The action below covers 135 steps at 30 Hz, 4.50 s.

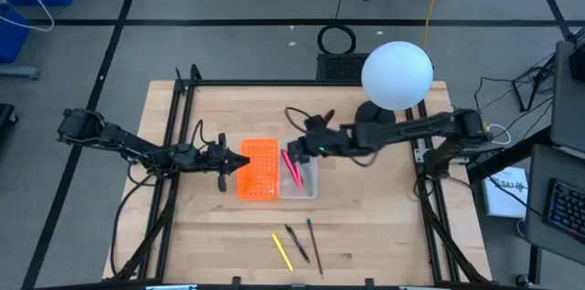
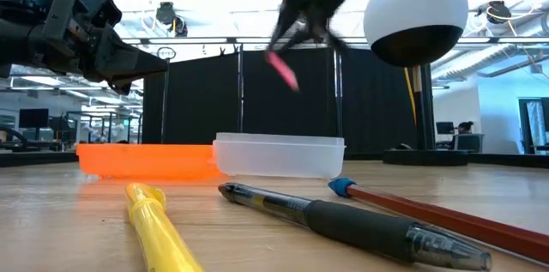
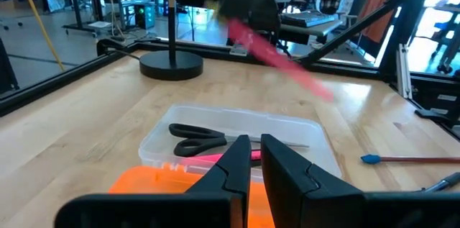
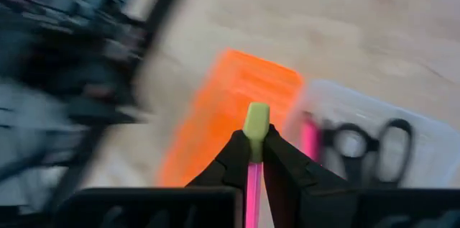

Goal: Pick & place school supplies into a supply box
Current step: Put the pink pencil into the transparent supply box, then put the brown pencil into the transparent supply box

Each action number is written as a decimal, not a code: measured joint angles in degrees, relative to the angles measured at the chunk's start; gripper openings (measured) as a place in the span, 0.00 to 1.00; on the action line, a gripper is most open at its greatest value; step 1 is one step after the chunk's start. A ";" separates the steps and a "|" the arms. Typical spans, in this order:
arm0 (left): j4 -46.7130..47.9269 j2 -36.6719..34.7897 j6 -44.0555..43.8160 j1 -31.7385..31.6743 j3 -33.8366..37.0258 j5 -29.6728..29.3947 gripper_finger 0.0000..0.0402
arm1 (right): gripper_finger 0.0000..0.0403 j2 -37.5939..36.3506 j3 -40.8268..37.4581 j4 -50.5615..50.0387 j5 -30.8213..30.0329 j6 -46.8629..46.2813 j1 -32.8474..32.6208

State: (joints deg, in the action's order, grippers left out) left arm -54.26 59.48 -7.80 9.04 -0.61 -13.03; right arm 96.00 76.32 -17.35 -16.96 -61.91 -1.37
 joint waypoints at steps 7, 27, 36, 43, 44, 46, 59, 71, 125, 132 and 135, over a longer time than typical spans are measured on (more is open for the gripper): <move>-0.01 0.00 0.14 0.00 -0.02 -0.07 0.10 | 0.04 9.60 0.00 1.46 11.99 -0.15 7.88; 0.04 0.00 1.40 0.00 -0.02 -0.50 0.10 | 0.13 16.82 0.05 6.49 22.95 2.93 12.81; 0.19 0.00 -0.27 0.00 0.00 -0.47 0.10 | 0.35 16.62 0.05 6.48 22.12 6.79 12.09; 0.24 0.00 -0.52 0.00 -0.01 -0.47 0.10 | 0.36 15.72 0.09 2.48 21.51 8.78 12.01; 0.26 0.00 -0.52 0.02 -0.01 -0.47 0.10 | 0.35 15.72 0.09 0.67 21.51 9.14 12.20; 0.26 0.00 -0.48 0.00 0.00 -0.51 0.10 | 0.34 15.72 0.06 -3.30 21.54 9.73 12.26; 0.22 0.00 0.14 0.00 -0.01 -0.97 0.10 | 0.31 13.04 0.04 -5.78 23.07 11.71 11.76; 0.53 0.00 0.33 0.04 -0.01 -0.05 0.10 | 0.29 -1.00 0.03 -6.25 20.57 35.66 10.94; 75.18 42.48 9.46 10.26 -71.95 3.06 0.01 | 0.00 -61.90 -74.29 62.72 5.00 58.12 -12.11; 80.39 54.53 23.63 11.06 -83.77 3.54 0.05 | 0.00 -65.24 -74.58 56.80 4.99 56.72 -10.84; 81.72 58.43 30.35 13.03 -87.73 3.34 0.08 | 0.00 -65.25 -74.62 56.53 5.01 56.72 -10.84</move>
State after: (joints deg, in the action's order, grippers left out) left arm 27.47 117.91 22.55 22.06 -88.34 -9.69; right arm 30.76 1.69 39.19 -11.95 -5.19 -12.21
